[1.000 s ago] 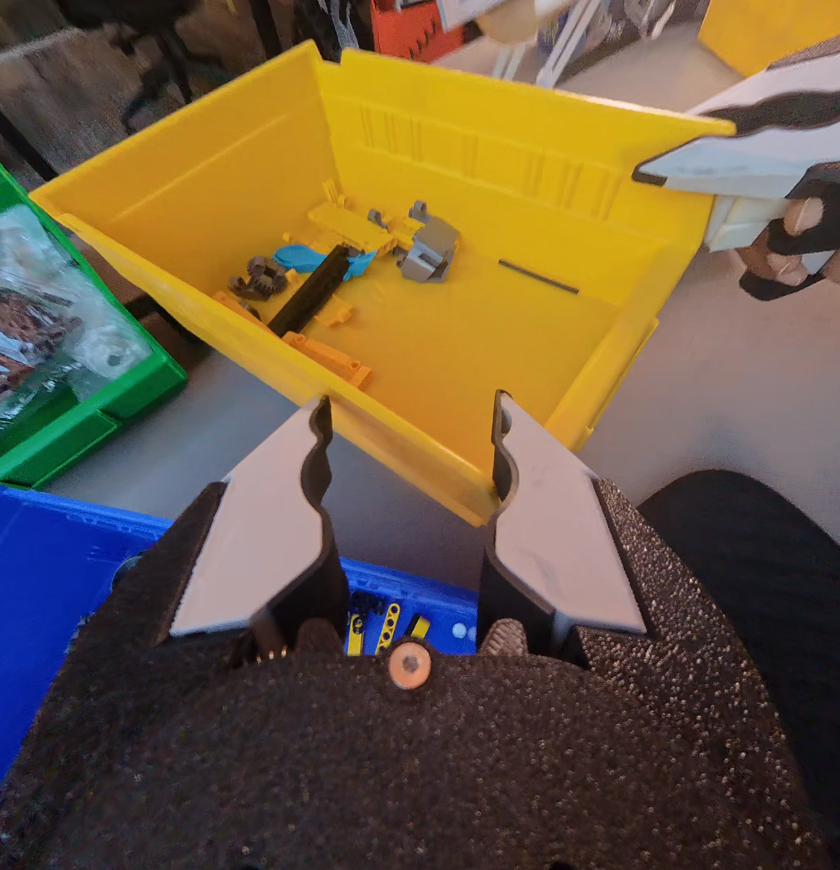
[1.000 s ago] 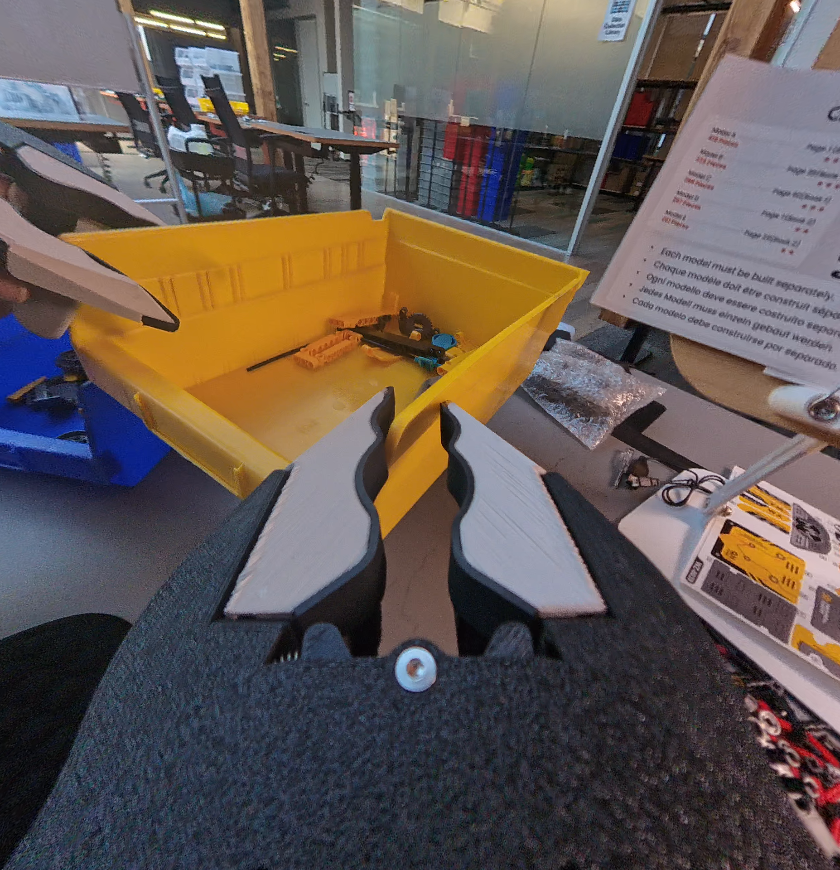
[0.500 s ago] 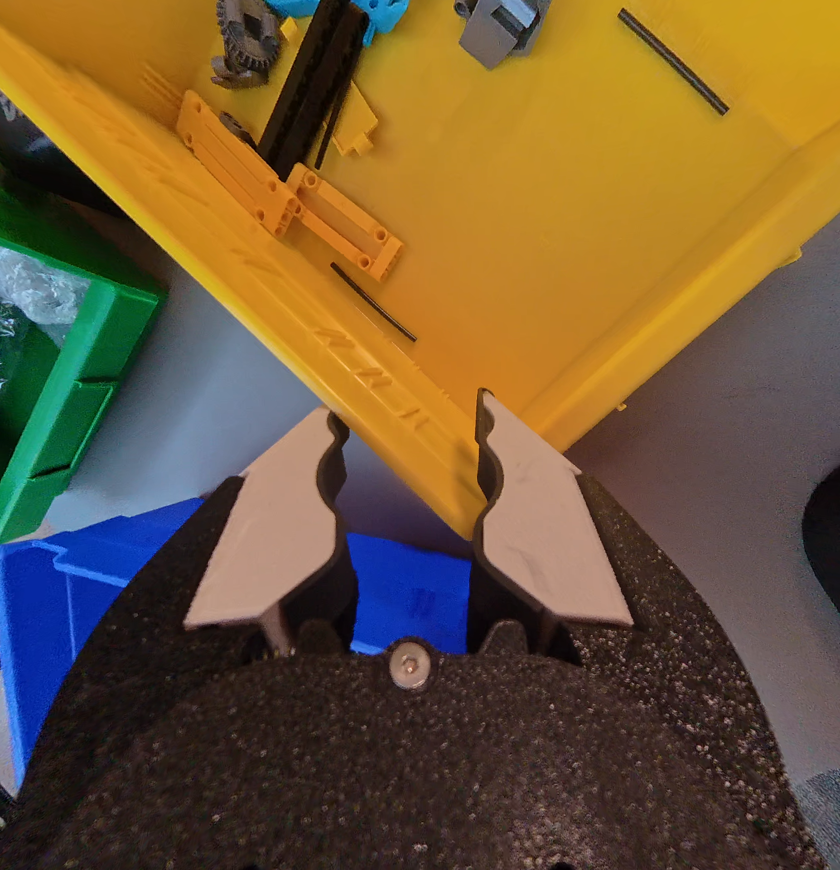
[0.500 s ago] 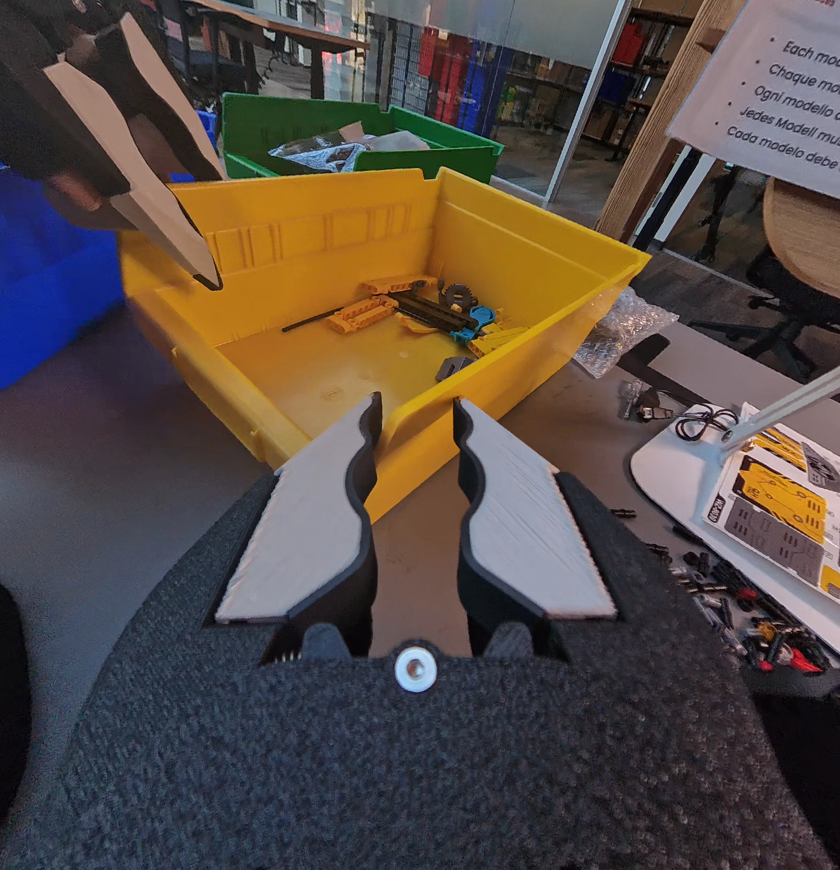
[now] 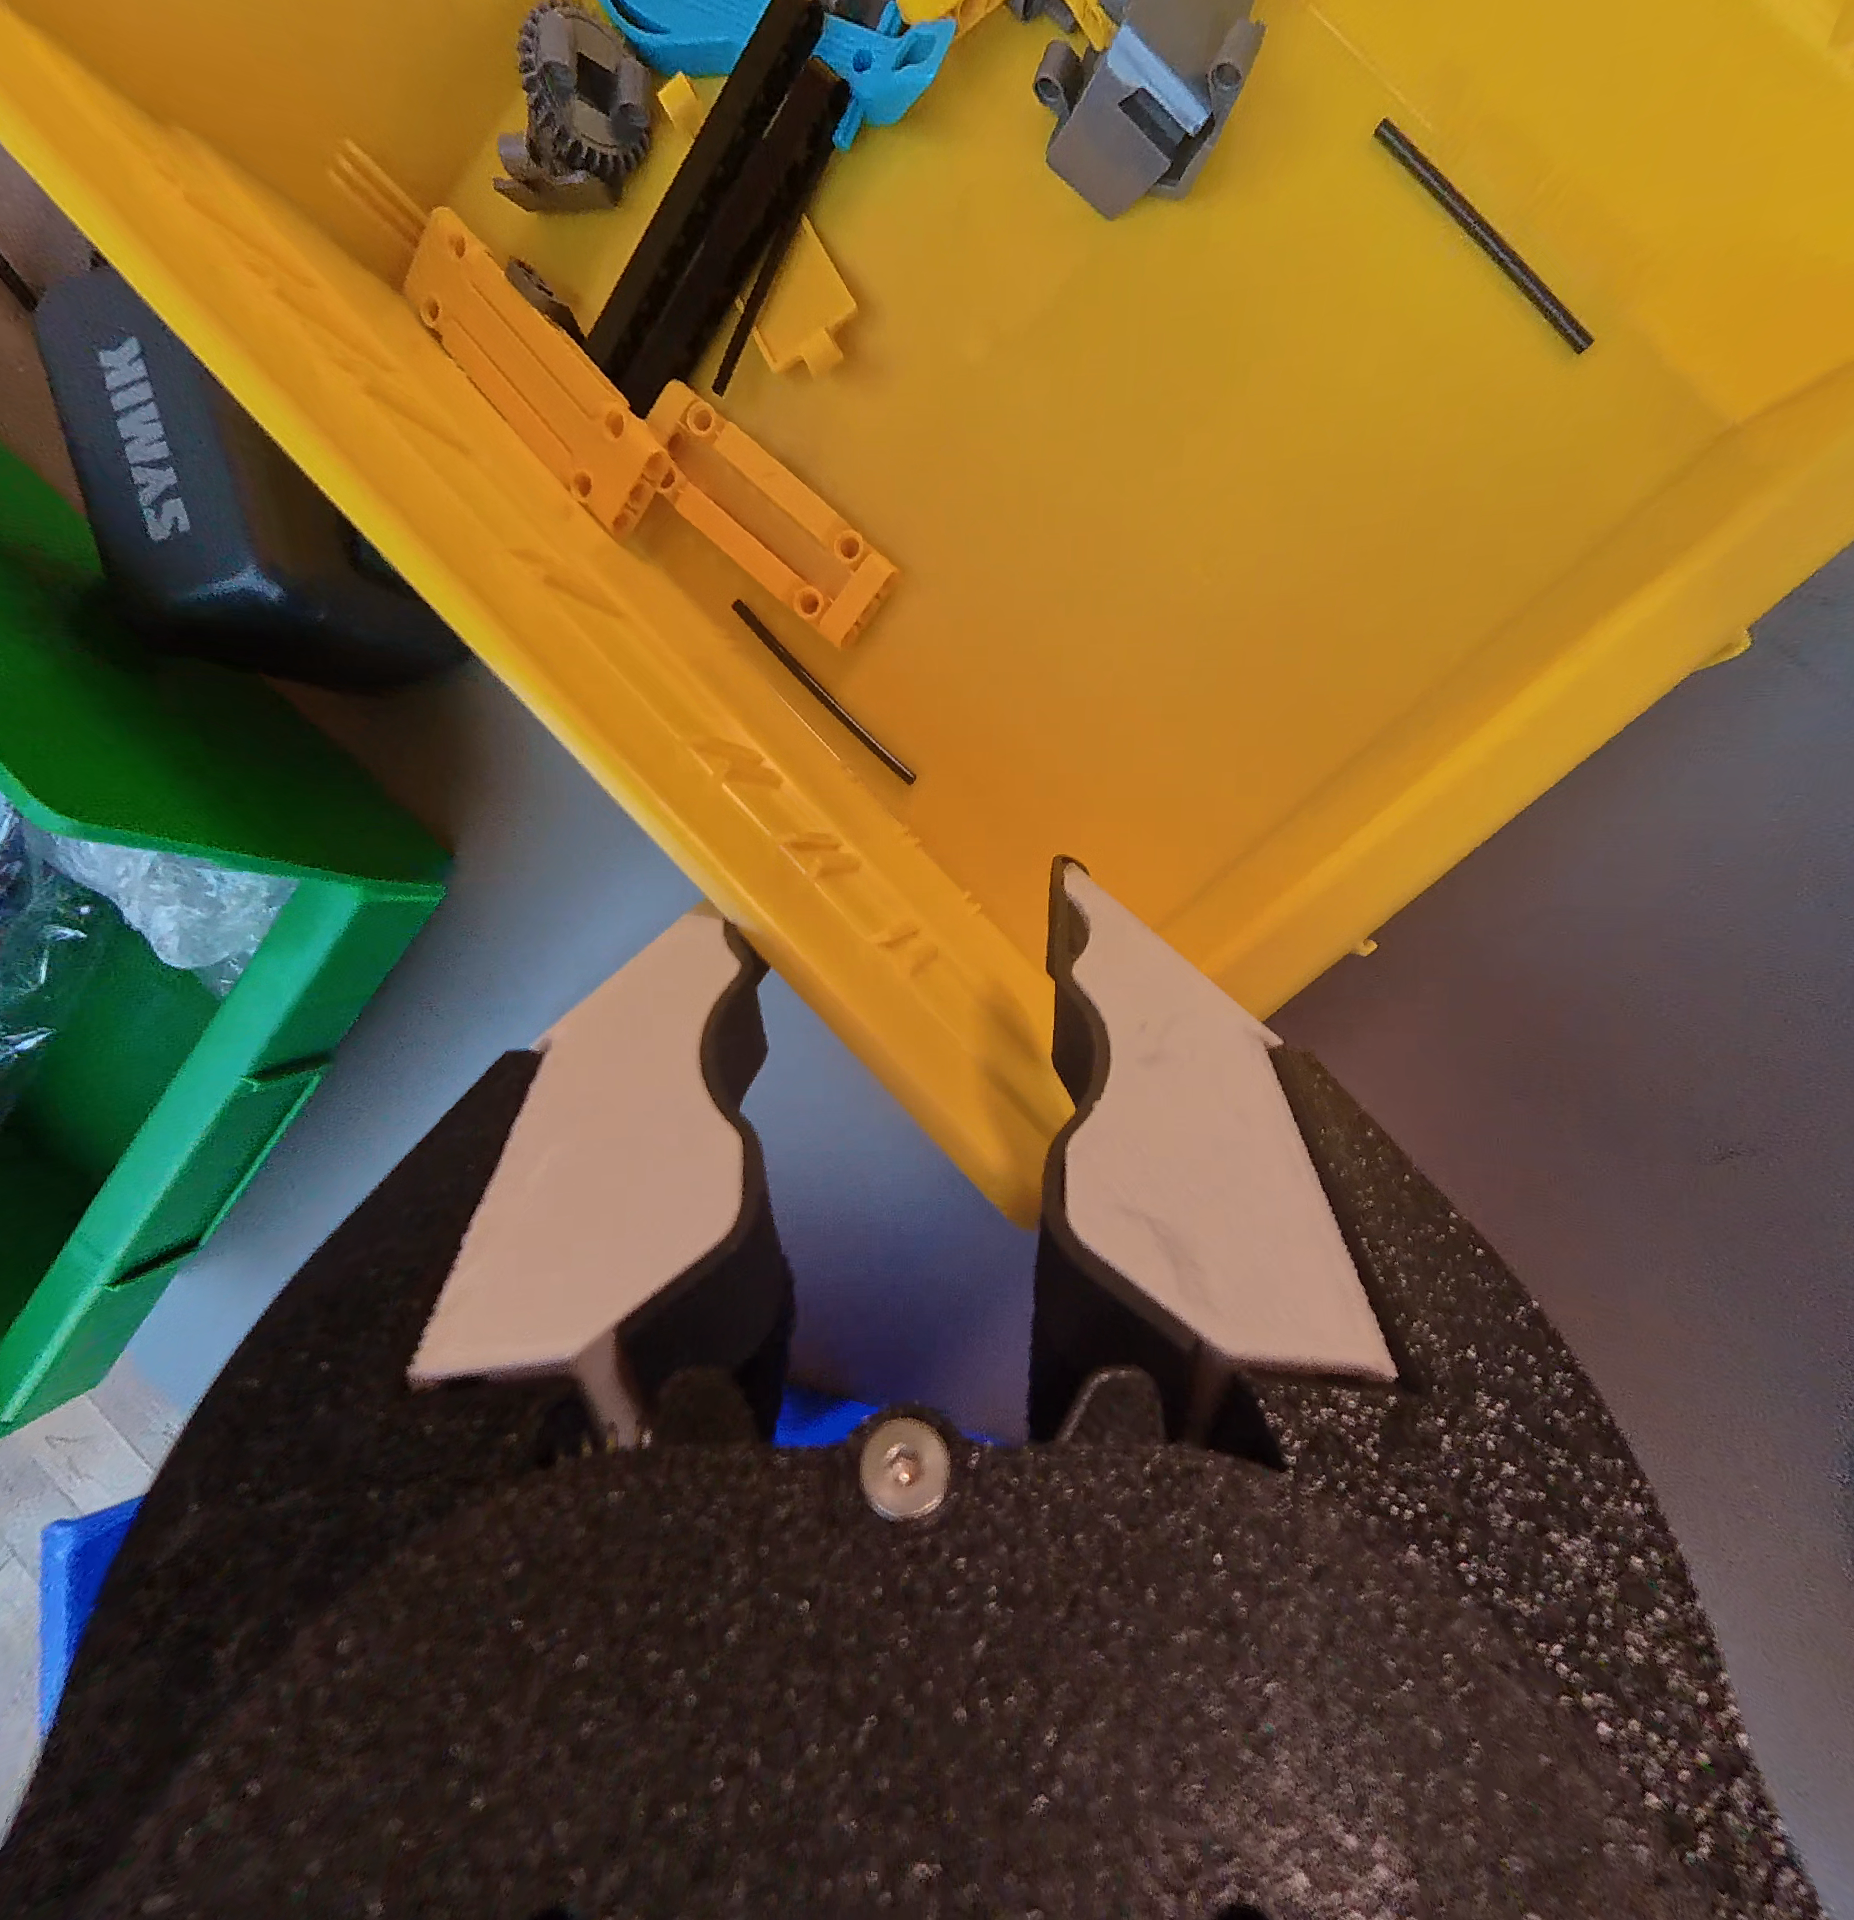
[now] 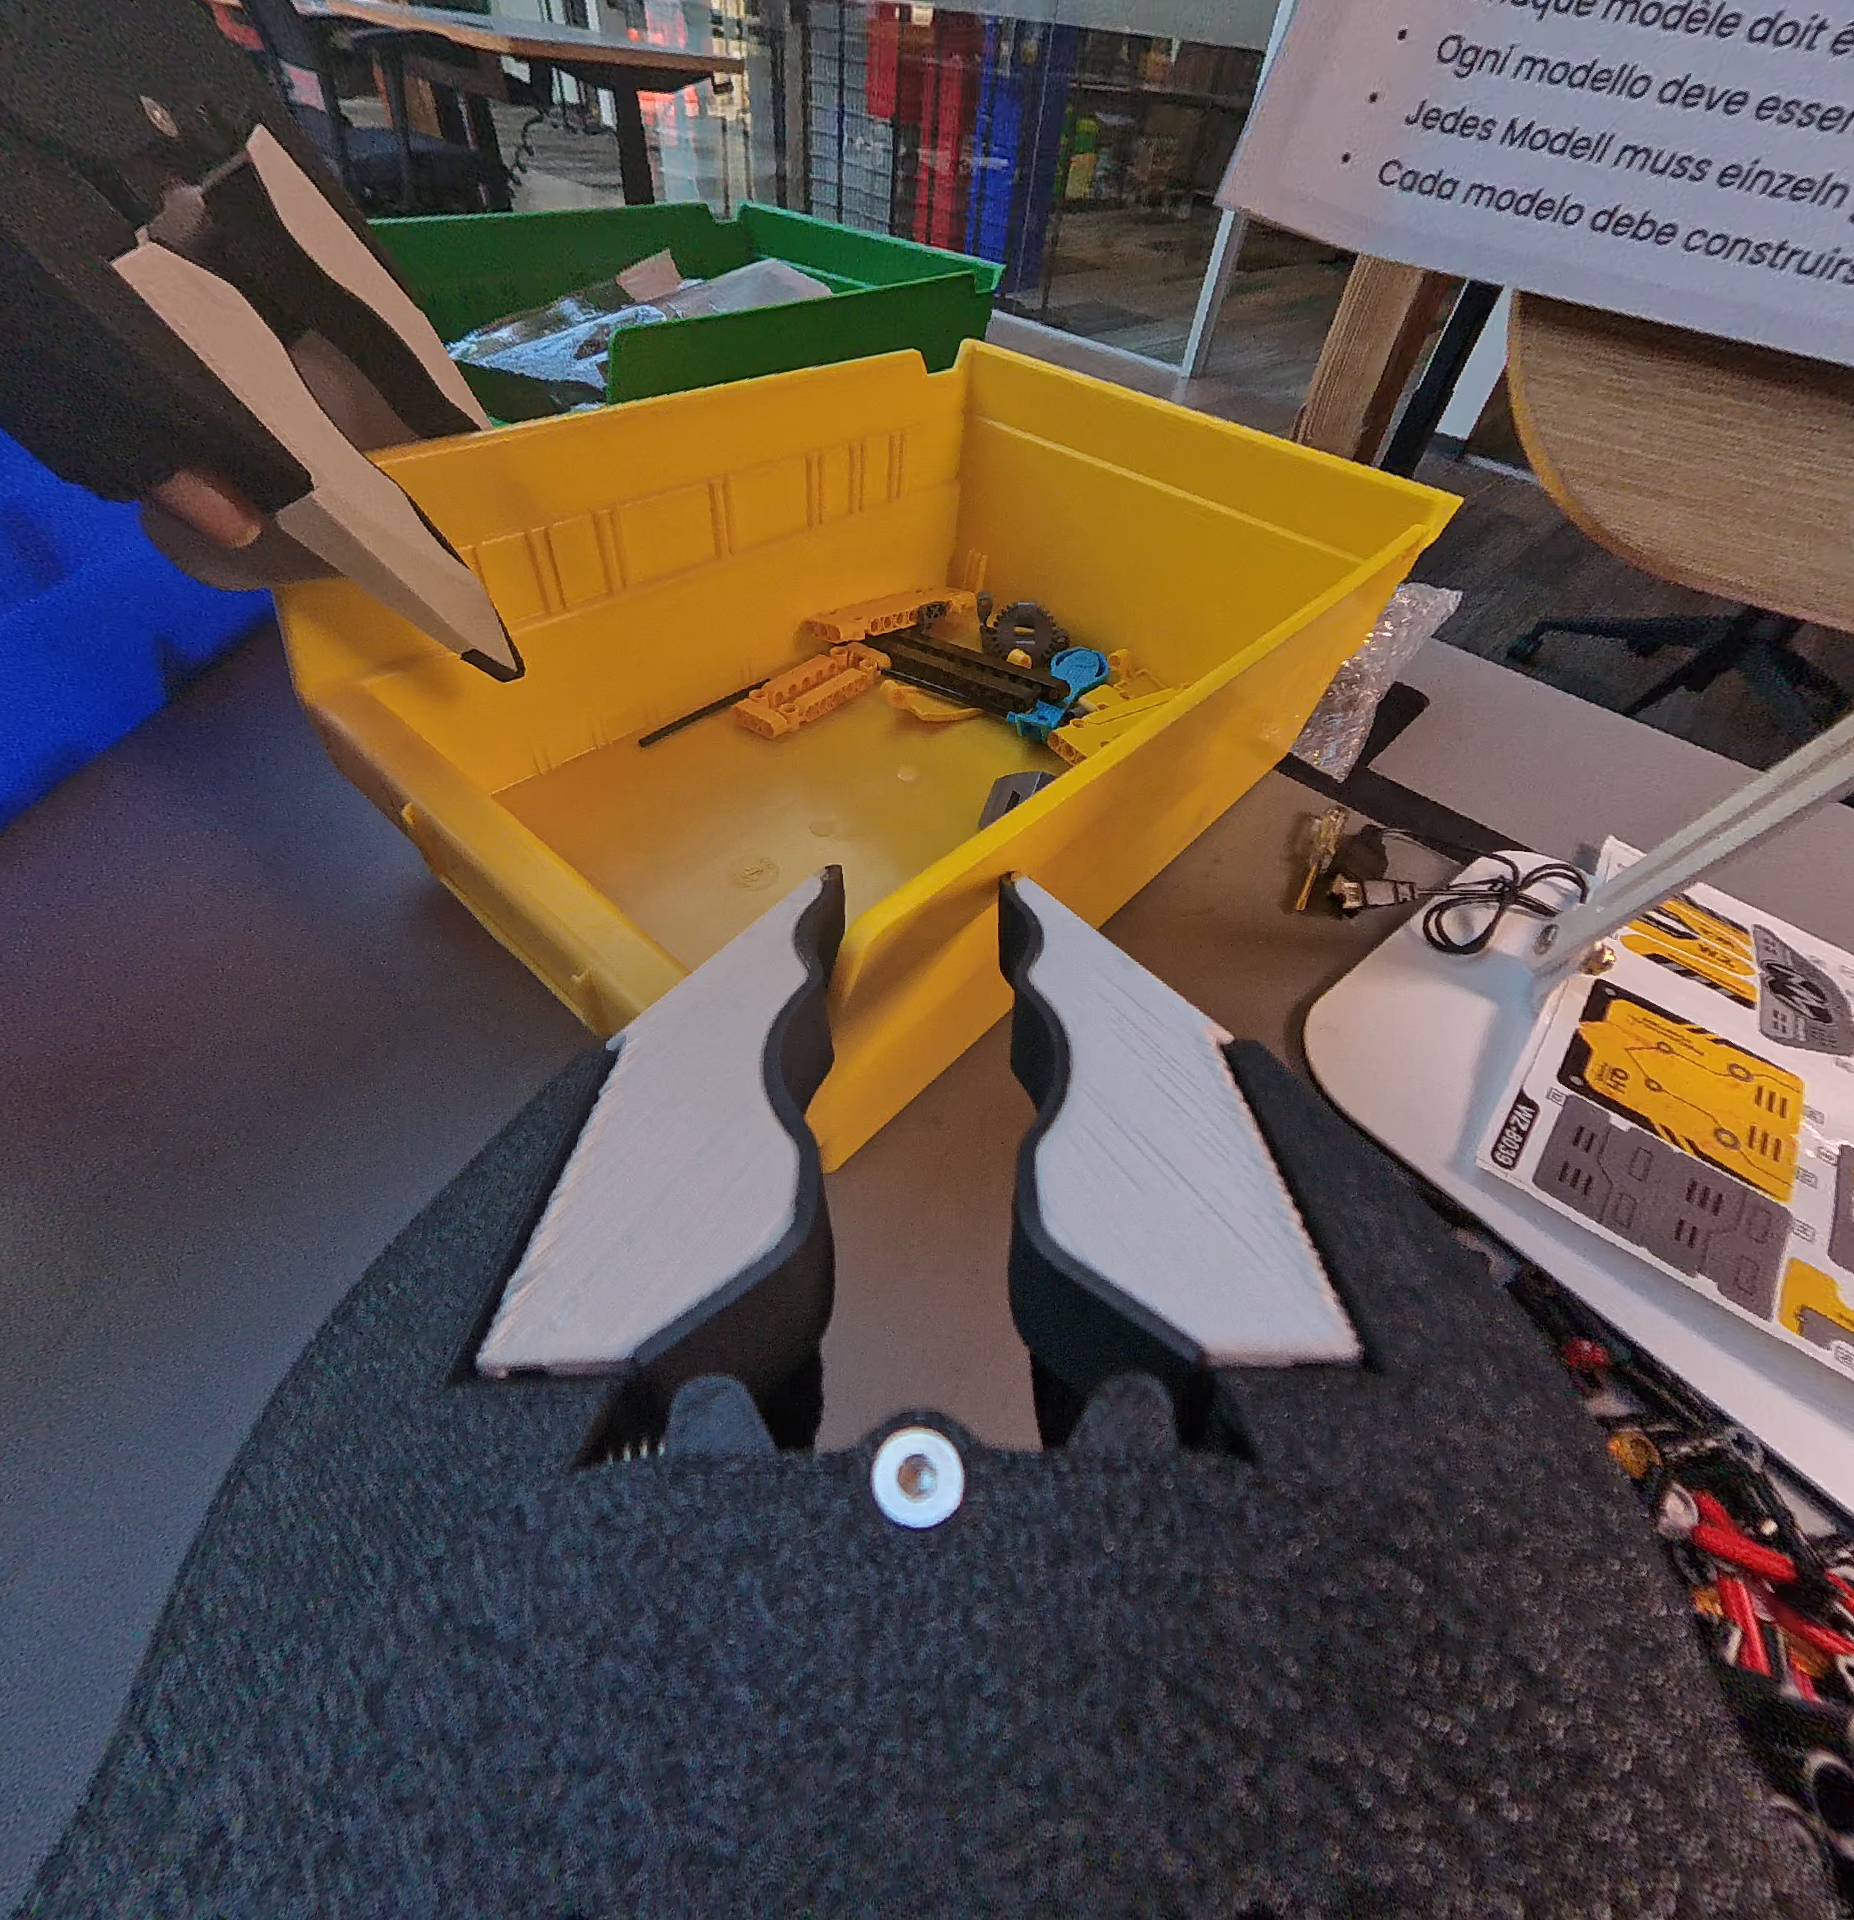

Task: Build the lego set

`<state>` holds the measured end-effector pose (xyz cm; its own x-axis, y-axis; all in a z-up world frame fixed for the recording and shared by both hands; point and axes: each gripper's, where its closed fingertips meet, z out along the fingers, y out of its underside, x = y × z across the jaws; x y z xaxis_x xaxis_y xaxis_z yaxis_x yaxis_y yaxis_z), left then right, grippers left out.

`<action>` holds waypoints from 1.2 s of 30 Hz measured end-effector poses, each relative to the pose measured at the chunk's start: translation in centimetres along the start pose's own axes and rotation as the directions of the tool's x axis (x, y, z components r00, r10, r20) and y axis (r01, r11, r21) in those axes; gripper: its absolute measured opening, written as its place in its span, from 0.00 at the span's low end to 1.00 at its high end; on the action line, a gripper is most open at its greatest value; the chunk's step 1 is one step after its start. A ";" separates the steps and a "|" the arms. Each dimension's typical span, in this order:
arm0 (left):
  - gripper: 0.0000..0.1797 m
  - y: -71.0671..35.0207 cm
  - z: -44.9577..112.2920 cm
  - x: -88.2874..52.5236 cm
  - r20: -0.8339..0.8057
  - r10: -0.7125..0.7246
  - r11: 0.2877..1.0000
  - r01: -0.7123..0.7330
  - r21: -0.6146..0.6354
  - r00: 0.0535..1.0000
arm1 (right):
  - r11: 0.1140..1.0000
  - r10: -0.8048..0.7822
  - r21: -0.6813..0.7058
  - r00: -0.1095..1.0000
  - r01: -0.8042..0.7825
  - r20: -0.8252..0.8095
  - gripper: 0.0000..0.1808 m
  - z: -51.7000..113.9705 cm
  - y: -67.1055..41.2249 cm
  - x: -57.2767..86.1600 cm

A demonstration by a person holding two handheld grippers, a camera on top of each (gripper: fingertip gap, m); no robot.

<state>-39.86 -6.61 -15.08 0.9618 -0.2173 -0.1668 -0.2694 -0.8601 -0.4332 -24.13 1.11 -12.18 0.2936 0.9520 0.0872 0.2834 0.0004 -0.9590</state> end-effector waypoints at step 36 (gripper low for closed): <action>0.32 -6.8 -5.5 -0.1 0.211 -0.081 0.930 -0.002 0.367 0.974 | 0.999 0.034 0.024 0.999 -0.034 -0.005 0.24 -1.4 -3.6 2.7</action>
<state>-37.89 -3.29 -7.25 0.9484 -0.0448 -0.3139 -0.2707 -0.6299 -0.7279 -23.06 3.23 -8.14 0.3075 0.9499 0.0553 0.2512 -0.0250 -0.9676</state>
